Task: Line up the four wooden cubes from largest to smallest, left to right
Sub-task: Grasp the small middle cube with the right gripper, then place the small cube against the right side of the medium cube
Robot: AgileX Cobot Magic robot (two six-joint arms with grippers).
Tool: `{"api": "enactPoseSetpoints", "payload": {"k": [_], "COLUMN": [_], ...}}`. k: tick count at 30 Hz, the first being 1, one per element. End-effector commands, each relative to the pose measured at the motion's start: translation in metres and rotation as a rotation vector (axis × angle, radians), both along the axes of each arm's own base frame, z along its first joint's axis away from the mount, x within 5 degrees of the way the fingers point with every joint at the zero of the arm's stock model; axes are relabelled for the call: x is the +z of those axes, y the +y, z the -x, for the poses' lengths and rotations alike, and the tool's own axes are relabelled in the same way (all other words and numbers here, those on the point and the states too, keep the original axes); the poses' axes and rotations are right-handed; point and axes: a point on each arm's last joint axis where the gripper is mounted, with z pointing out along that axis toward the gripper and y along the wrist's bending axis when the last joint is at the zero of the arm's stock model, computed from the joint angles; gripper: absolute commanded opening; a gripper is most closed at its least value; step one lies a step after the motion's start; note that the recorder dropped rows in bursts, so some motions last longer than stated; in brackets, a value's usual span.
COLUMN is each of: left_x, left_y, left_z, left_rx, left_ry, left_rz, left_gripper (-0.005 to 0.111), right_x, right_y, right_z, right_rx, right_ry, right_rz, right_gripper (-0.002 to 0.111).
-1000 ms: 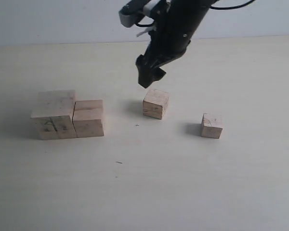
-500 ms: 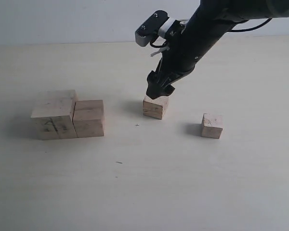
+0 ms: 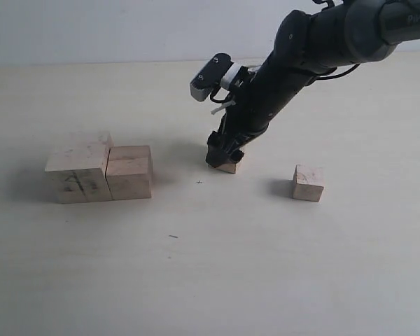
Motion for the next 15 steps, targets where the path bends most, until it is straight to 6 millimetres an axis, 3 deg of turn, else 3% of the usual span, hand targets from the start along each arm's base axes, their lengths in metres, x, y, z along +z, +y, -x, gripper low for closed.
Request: {"api": "enactPoseSetpoints", "payload": {"k": [1,4,15], "left_x": [0.0007,0.0007,0.0007], "left_y": [-0.0002,-0.0002,-0.0002], "left_z": [0.0004,0.0004,0.0004], "left_rx": [-0.005,-0.005,-0.005], "left_ry": [-0.009,-0.009,-0.009], "left_rz": [0.001,0.001,0.001], "left_gripper": [0.0,0.0,0.0], "right_x": [0.001,0.0007,-0.0008], "right_y": [-0.0016,-0.0018,-0.0033], "right_z": [-0.0028,-0.0019,0.0029], "right_rx": [0.009,0.013,0.04], "right_ry": [-0.038,-0.028,0.019], "right_rz": [0.005,0.008,0.029], "right_gripper": [0.079,0.072,0.028]}}
